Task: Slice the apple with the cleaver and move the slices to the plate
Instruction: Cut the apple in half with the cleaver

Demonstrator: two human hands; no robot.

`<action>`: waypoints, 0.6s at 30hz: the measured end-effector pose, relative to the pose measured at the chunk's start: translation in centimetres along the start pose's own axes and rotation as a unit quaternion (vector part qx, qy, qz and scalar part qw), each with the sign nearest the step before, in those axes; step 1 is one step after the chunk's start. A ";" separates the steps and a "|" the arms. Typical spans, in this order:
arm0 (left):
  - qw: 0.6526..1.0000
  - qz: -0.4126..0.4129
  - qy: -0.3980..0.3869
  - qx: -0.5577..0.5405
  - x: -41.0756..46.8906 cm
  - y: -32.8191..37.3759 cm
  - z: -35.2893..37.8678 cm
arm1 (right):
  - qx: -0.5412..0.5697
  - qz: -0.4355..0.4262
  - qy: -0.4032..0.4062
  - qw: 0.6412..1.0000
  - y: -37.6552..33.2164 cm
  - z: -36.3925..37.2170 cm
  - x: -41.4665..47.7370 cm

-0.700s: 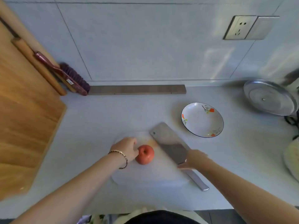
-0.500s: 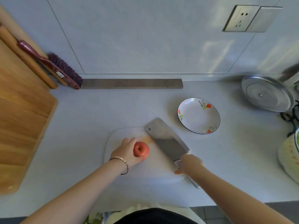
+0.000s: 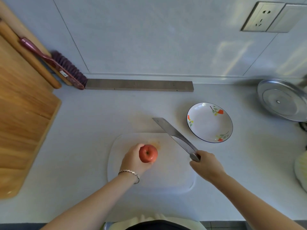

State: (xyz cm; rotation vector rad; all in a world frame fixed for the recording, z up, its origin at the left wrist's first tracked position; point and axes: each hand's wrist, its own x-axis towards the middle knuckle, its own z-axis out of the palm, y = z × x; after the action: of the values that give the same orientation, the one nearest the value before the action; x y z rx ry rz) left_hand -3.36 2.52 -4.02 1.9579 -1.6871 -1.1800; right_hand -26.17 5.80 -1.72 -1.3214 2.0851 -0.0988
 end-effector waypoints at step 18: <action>0.991 -0.038 0.057 -0.113 0.3 0.1 0.6 | 0.097 -0.061 -0.118 0.986 -6.0 -0.6 -3.8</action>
State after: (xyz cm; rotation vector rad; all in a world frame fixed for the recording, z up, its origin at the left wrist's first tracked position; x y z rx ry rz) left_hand -3.88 2.41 -4.46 1.9241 -1.3695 -1.2021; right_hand -20.76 5.89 2.95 -1.2764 1.7504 -0.1843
